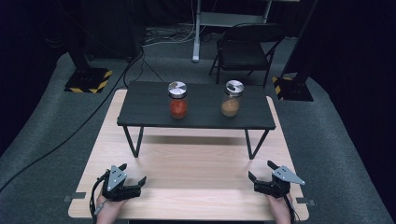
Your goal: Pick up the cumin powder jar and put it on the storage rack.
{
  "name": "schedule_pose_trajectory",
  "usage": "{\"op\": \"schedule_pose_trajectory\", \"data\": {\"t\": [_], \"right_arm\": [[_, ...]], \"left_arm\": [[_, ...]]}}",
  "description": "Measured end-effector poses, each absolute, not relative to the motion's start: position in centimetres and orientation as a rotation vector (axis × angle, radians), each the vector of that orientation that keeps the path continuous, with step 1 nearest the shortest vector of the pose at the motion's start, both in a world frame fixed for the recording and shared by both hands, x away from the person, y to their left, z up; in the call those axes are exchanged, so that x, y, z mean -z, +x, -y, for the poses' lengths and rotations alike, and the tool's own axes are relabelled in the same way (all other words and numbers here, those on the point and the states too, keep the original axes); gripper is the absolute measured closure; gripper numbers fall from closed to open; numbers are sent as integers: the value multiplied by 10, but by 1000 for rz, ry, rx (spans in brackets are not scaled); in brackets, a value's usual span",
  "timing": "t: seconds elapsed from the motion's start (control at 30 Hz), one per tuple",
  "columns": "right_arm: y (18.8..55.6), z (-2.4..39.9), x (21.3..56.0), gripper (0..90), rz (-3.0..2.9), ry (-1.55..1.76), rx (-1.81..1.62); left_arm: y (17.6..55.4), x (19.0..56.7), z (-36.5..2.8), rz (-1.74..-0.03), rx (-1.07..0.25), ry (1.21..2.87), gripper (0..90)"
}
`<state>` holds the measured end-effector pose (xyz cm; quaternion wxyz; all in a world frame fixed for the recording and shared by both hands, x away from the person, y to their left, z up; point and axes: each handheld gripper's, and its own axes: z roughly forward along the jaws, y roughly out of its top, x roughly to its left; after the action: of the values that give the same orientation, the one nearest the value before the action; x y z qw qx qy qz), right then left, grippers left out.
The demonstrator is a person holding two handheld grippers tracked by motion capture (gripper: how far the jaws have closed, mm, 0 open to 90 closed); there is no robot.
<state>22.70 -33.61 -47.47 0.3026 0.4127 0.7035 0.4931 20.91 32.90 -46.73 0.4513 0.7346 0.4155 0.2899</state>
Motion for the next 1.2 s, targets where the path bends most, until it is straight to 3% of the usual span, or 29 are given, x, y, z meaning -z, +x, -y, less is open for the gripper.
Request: {"op": "schedule_pose_trajectory", "data": {"t": [1.2], "right_arm": [[226, 335, 475, 60, -1861, 1083, -1304]], "left_arm": [[209, 467, -328, -1023, -723, 1819, 90]]}}
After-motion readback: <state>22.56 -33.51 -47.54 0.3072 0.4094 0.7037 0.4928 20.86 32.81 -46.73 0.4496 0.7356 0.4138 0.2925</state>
